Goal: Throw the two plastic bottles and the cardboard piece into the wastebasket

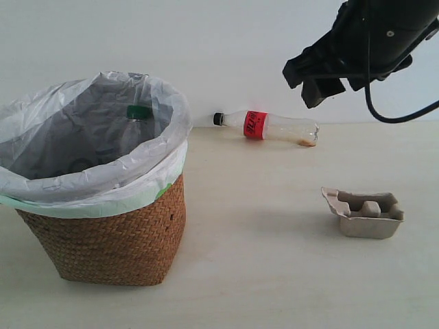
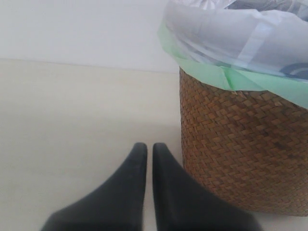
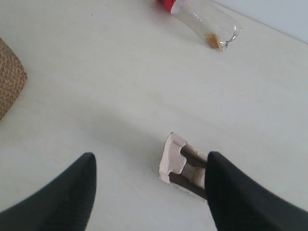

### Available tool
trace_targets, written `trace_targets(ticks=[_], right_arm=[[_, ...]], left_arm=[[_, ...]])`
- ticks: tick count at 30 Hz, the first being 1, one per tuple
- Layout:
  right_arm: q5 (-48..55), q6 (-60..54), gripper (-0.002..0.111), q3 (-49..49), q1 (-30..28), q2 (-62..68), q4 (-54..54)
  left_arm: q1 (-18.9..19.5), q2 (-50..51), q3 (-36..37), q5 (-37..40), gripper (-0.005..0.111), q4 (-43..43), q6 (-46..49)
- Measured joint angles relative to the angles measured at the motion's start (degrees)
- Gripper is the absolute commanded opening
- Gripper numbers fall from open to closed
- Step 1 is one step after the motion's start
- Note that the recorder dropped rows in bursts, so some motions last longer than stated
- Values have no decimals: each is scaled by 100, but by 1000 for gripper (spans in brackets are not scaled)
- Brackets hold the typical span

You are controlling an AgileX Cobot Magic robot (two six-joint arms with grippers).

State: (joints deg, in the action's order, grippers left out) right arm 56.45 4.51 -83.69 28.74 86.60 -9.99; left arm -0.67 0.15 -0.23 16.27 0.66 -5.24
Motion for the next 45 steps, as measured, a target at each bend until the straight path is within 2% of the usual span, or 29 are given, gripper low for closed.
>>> trace_targets(ticks=[14, 23, 31, 37, 45], right_arm=[[450, 181, 58, 0, -13, 0, -308], [761, 393, 58, 0, -336, 562, -389], [-253, 311, 58, -80, -416, 1305, -417], [65, -319, 58, -1237, -818, 2410, -417], [568, -1538, 58, -3666, -1002, 4106, -324]], left_arm=[[0, 0, 0, 0, 4, 0, 0], [0, 0, 0, 0, 4, 0, 0], [0, 0, 0, 0, 4, 0, 0], [0, 0, 0, 0, 4, 0, 0], [0, 0, 0, 0, 4, 0, 0]])
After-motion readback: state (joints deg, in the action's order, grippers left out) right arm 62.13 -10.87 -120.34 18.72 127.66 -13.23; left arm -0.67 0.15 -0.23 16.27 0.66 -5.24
